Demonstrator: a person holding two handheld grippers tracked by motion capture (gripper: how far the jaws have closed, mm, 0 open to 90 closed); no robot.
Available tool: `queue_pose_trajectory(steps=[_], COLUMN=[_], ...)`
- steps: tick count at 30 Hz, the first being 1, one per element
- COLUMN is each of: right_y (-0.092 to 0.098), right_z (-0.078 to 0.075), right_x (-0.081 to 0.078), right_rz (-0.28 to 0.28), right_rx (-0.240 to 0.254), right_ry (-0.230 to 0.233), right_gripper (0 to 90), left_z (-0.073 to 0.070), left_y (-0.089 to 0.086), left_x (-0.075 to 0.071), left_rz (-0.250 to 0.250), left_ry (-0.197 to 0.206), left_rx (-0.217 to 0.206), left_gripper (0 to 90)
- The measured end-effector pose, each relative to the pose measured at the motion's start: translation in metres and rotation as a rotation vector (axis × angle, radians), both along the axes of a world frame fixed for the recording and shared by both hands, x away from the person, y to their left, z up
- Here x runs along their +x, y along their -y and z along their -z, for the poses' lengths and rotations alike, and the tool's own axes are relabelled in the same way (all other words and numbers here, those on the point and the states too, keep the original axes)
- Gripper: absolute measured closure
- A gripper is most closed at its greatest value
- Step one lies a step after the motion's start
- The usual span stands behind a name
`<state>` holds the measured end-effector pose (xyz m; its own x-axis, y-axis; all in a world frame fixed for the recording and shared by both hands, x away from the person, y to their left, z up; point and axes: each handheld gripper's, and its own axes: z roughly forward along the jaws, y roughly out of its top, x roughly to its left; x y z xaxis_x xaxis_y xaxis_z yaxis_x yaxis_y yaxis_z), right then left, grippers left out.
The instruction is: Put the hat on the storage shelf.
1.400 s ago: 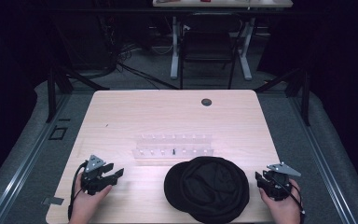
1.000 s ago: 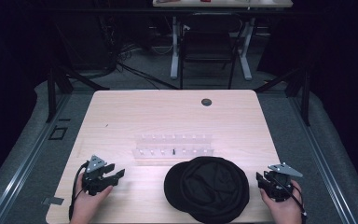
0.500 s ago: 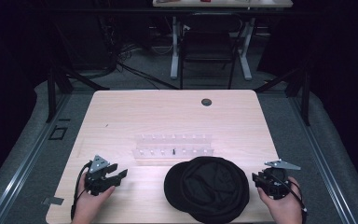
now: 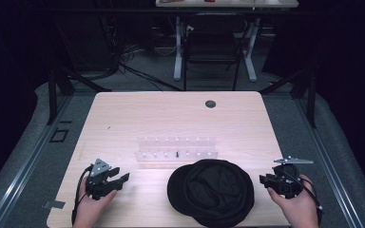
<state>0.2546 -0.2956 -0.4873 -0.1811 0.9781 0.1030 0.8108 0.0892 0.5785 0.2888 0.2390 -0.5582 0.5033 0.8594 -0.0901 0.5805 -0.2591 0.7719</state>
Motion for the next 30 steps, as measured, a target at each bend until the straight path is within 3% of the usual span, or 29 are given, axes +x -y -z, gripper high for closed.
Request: queue_pose_trajectory(steps=[5, 10, 16, 21, 23, 26, 30], right_y=[-0.004, -0.011, -0.015, -0.019, -0.022, -0.024, -0.023], right_z=[-0.008, -0.019, -0.025, -0.024, -0.023, -0.021, -0.017], right_x=[0.0, 0.003, 0.009, 0.015, 0.018, 0.02, 0.027], right_rz=[-0.014, -0.033, -0.045, -0.032, -0.031, -0.023, -0.017], right_rx=[-0.007, 0.016, -0.002, 0.026, 0.014, 0.011, 0.042], right_ry=[0.003, -0.053, -0.1, -0.185, -0.22, -0.238, -0.328], right_gripper=[66.3, 65.9, 66.2, 66.9, 67.8, 69.2, 69.1], left_z=[-0.001, 0.0, 0.0, -0.001, -0.001, -0.001, -0.001], left_y=[0.0, 0.003, 0.006, 0.007, 0.005, 0.005, 0.005], left_x=[0.0, 0.001, 0.0, -0.001, -0.002, -0.001, -0.001], left_rz=[0.011, 0.014, 0.023, 0.027, 0.028, 0.024, 0.022], left_ry=[0.002, 0.0, 0.002, 0.005, 0.0, 0.003, 0.0], left_rx=[-0.005, 0.001, 0.005, 0.008, 0.006, 0.005, 0.004], left_gripper=[49.2, 49.2, 49.2, 49.2, 49.2, 49.2, 49.2])
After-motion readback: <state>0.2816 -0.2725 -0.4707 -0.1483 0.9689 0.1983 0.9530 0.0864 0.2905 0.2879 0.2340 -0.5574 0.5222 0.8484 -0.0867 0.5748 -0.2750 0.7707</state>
